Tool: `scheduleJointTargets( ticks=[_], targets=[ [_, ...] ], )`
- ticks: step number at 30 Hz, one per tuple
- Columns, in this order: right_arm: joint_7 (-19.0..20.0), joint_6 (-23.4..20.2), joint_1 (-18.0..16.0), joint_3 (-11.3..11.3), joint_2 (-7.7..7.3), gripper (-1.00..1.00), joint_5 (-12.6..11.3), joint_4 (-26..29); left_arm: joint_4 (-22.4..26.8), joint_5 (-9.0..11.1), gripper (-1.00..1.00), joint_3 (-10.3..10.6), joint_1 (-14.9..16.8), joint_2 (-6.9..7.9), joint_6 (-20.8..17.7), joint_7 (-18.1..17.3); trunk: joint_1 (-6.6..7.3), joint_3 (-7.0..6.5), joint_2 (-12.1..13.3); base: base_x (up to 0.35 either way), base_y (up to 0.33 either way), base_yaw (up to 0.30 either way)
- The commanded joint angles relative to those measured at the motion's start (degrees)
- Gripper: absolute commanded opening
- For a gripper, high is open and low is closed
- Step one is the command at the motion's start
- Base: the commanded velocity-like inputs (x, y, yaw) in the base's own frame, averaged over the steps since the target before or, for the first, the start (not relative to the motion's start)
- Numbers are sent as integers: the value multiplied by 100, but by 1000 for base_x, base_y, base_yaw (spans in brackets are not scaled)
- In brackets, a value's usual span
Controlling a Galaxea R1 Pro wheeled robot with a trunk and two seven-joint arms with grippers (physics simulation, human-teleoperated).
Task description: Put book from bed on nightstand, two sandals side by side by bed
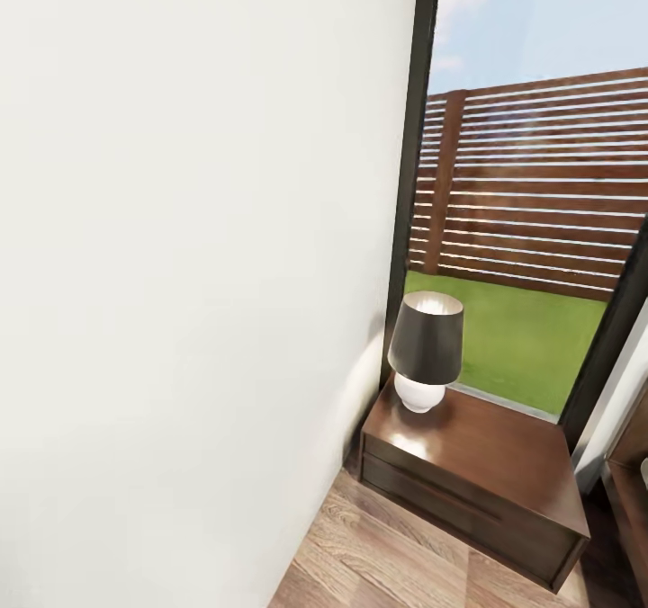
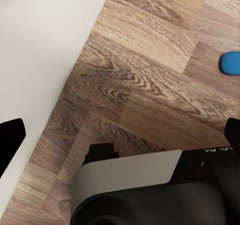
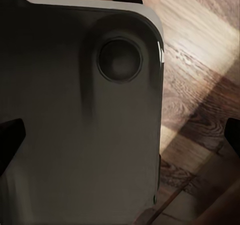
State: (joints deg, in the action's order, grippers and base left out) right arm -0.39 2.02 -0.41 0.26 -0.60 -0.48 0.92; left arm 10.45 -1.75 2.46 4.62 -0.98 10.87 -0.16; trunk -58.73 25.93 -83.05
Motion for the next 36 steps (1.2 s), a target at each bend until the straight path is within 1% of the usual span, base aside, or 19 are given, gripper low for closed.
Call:
scheduleJointTargets(
  ticks=[1, 3, 10, 12, 15, 16, 17, 21, 25, 28, 32, 33, 36],
  targets=[
    [-4, 16, -3, 4, 2, 100, -5, 41, -3, -18, 100, 21, 4, 2, 20, 7, 0, 6, -3, 0, 0, 0],
    [-4, 11, -3, 7, 1, 100, -5, 104, -2, -18, 100, 21, 4, 2, 20, 7, 0, 6, -3, 0, 0, 0],
    [-7, -92, -14, -4, -36, 100, -5, 739, 2, -18, 100, 25, 4, -5, 20, 7, 0, 6, -3, 0, 0, 0],
    [-8, -150, -30, -5, -41, 100, -5, 817, 3, -17, 100, 25, 4, -6, 20, 7, 0, 6, -3, 0, 0, 0],
    [-11, -483, -166, -7, -52, 100, -5, 998, 7, -13, 100, 17, 7, -6, 15, 7, 0, 6, -3, 0, 0, 0],
    [-9, -762, -307, -8, -56, 100, -5, 1070, 8, -7, 100, 11, 9, -8, 6, 7, 0, 6, -3, 0, 0, 0],
    [-9, -762, -307, -8, -56, 100, -5, 1070, 8, -7, 100, 11, 9, -8, 6, 7, 0, 6, -3, 0, 0, 0],
    [-9, -1178, -573, -8, -60, 100, -5, 1150, 24, -2, 100, 5, 17, -14, -32, 7, 0, 6, -3, 0, 0, 0],
    [-21, -1357, -738, -22, -63, 100, -7, 1180, 42, -5, 100, 2, 30, -61, -112, 20, 0, 6, -3, 0, 0, 0],
    [-30, -1406, -796, -96, -67, 100, -14, 1190, 65, -5, 100, 3, 54, -155, -327, 31, 0, 6, -3, 0, 0, 0],
    [-40, -1437, -837, -378, -70, 100, -14, 1207, 198, -4, 100, 6, 255, -239, -888, 54, 0, 6, -3, 0, 0, 0],
    [-40, -1437, -837, -378, -70, 100, -14, 1207, 198, -4, 100, 6, 255, -239, -888, 54, 0, 6, -3, 0, 0, 0],
    [-47, -1453, -882, -524, -71, 100, -10, 1232, 277, -7, 100, 8, 513, -267, -1335, 59, 0, 6, -3, 0, 0, 0]
  ],
)
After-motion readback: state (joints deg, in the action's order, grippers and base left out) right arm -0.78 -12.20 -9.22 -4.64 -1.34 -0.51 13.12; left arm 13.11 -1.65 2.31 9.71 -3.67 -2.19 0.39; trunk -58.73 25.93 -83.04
